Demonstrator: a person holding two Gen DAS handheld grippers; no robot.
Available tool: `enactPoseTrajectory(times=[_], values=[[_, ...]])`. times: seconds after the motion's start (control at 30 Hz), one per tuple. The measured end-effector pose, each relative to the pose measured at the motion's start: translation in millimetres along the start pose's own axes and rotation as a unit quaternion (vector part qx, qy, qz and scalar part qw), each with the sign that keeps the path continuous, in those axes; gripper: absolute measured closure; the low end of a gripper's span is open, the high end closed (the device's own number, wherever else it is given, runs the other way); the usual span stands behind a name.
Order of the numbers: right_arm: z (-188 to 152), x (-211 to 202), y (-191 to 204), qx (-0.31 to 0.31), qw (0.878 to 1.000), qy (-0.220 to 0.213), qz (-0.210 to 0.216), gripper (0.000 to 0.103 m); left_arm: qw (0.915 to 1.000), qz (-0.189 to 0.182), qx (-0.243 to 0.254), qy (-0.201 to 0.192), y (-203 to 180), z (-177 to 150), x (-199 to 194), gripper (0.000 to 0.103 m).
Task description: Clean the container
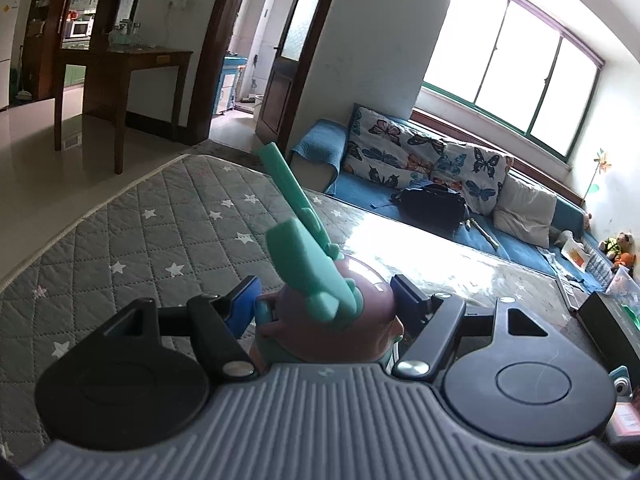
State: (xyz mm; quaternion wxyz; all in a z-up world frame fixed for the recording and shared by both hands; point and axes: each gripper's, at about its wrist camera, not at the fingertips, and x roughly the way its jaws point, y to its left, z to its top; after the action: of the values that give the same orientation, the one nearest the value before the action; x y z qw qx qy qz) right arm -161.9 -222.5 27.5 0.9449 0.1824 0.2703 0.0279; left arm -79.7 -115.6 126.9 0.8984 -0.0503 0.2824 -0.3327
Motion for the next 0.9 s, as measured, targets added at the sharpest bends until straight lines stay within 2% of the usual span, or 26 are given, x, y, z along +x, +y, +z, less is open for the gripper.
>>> enactPoseTrajectory(times=[0.17, 0.3, 0.4, 0.63, 0.9], values=[[-11.9, 15.4, 5.5, -0.03, 0.998, 0.043, -0.021, 0.09, 1.0, 0.0, 0.01, 0.0, -4.6, -2.3, -0.3, 0.032], [-14.1, 20.7, 8.0, -0.039, 0.998, 0.052, -0.027, 0.089, 0.9999, 0.001, 0.012, 0.0, -5.8, -3.2, -1.0, 0.032], [-17.8, 17.0, 7.7, -0.039, 0.998, 0.048, -0.027, 0.089, 0.9999, 0.001, 0.013, 0.0, -6.4, -3.7, -1.6, 0.032], [-11.1, -3.8, 28.3, -0.085, 0.996, 0.017, -0.024, 0.088, 0.9997, 0.004, 0.022, 0.001, -9.9, -3.0, -2.3, 0.032], [3.6, -31.1, 44.8, -0.09, 0.996, -0.02, -0.004, 0.083, 0.9997, 0.005, 0.023, 0.002, -11.2, -3.3, -4.5, 0.032]])
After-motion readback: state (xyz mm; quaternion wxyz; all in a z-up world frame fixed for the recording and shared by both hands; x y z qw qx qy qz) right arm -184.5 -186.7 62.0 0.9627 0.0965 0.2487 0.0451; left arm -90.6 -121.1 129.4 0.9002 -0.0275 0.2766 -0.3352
